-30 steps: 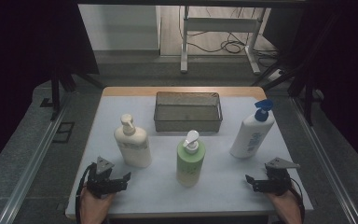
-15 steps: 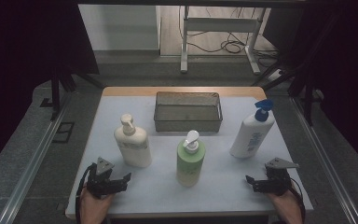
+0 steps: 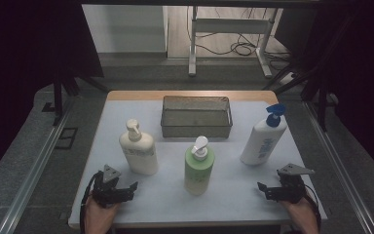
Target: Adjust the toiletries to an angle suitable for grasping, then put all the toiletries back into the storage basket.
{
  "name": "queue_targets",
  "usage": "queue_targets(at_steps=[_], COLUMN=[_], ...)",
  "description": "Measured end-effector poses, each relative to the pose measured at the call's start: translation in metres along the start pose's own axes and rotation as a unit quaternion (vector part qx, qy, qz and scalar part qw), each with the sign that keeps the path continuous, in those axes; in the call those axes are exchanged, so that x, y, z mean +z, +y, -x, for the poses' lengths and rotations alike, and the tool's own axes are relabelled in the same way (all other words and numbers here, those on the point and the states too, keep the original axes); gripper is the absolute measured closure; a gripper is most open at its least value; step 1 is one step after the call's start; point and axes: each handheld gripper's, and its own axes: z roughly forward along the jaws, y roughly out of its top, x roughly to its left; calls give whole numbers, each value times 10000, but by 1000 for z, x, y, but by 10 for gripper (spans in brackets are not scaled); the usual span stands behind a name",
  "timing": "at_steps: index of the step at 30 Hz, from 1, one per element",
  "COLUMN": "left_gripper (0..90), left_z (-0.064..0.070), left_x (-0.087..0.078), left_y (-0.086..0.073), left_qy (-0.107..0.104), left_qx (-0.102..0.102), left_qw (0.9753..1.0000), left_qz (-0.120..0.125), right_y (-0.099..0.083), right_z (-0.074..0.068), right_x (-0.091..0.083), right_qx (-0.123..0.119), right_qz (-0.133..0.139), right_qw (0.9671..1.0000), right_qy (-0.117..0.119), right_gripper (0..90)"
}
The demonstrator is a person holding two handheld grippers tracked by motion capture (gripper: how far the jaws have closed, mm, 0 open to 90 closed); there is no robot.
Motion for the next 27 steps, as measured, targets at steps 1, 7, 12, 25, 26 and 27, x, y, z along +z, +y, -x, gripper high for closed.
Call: queue_targets(at_steps=[1, 7, 12, 25, 26, 27], left_gripper=[127, 126, 124, 121, 121, 121], left_z=[0, -3, -5, -5, -5, -5], left_x=[1, 5, 9, 9, 9, 9], left_y=[0, -3, -5, -5, -5, -5], left_qy=[-4, -3, -4, -10, -9, -9], left_qx=[-15, -57, -65, -77, -77, -76], left_qw=[10000, 9999, 9998, 9998, 9998, 9998], left_qz=[-27, -122, -172, -169, -169, -168], right_y=[1, 3, 6, 9, 11, 11], right_z=[1, 6, 13, 20, 21, 21], right_x=[-1, -5, -11, -17, -18, -18], right_qx=[11, 54, 97, -72, -60, -60], right_qz=[9, -12, 0, -111, -96, -96], right_qw=[10000, 10000, 9999, 9999, 9999, 9999], right_qy=[-11, -14, -74, 36, 60, 60], right_gripper=[60, 62, 79, 133, 133, 133])
